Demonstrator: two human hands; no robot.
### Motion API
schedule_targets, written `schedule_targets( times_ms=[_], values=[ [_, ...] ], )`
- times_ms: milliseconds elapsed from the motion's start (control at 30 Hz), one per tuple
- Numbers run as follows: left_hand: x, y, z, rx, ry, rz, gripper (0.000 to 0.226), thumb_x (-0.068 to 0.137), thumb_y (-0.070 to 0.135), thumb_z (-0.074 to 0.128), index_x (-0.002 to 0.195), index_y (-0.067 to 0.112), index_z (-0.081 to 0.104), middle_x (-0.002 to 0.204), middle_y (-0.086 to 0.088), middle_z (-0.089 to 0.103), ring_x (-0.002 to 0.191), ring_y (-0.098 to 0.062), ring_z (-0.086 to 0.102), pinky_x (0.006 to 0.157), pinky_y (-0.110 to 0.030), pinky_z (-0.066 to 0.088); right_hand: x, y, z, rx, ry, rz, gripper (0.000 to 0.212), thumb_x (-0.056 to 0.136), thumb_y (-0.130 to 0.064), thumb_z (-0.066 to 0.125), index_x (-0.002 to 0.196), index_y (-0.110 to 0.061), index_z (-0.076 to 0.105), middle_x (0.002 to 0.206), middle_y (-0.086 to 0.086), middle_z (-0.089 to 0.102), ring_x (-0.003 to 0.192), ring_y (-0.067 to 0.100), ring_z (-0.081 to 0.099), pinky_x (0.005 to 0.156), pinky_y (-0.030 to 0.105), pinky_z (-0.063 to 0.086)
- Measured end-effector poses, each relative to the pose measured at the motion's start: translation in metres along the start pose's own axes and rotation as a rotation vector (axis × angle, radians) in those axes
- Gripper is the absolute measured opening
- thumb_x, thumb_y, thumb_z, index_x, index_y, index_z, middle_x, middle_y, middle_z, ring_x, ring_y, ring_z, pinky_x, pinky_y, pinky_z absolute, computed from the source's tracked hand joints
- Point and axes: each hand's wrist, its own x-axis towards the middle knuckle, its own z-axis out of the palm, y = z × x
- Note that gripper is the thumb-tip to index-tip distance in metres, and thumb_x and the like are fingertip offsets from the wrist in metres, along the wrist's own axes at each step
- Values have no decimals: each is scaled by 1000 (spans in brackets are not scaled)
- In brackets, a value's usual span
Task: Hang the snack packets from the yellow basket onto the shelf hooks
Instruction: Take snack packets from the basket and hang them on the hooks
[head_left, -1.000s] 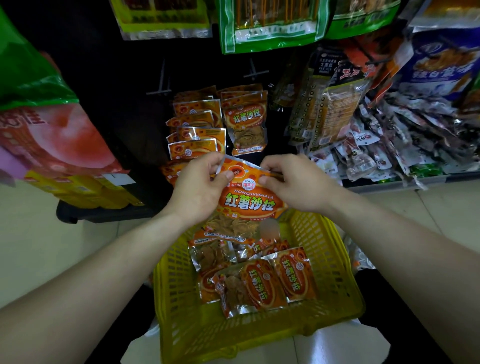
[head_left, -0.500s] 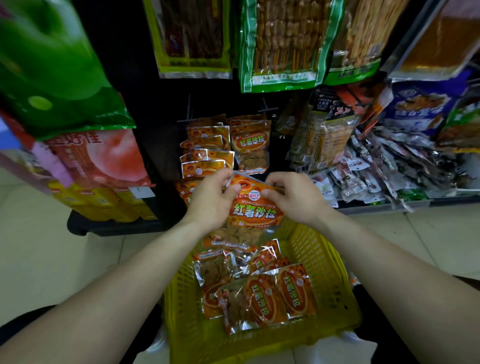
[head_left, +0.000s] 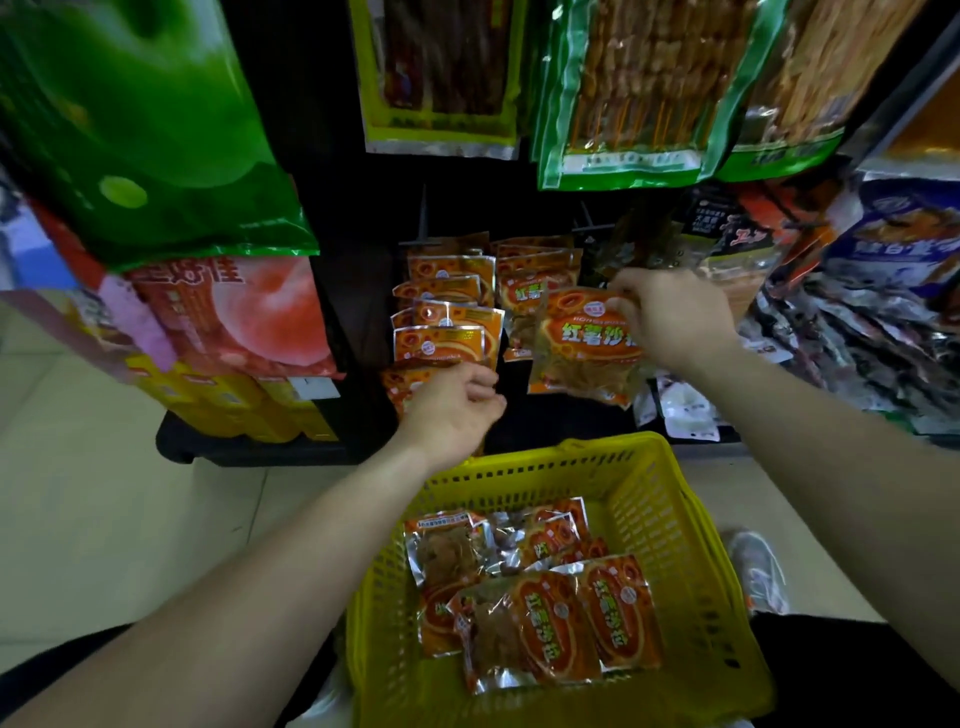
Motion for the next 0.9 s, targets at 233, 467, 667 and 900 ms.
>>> schedule_targets(
  times_ms=[233,467,667,900],
  values=[
    [70,-30,65,184,-146,-52,52,94,37,64,143,22,50,138,-1,59,112,-20,62,83,-26,50,55,20,87,-7,-116,21,26,99,-37,53,120,-26,64,103,15,69,94,40,64,71,42,52],
    [153,-62,126,383,-124,-27,64,92,39,62,150,34,35,147,0,52,127,-24,55,102,-38,48,103,31,150,-17,-109,-58,25,97,-39,55,119,-30,64,108,15,68,96,40,63,73,42,51],
    [208,-75,155,452,-69,-20,72,93,31,60,153,40,21,150,-3,47,128,-30,53,101,-46,50,132,42,178,124,-160,-44,22,95,-37,58,115,-29,65,116,11,65,109,36,59,83,39,47],
    [233,-90,162,521,-13,-31,80,91,30,61,152,48,12,152,-10,37,124,-32,55,95,-47,53,144,43,195,12,-74,-24,43,90,-31,58,131,-19,54,129,17,58,122,40,49,100,48,41]
  ],
)
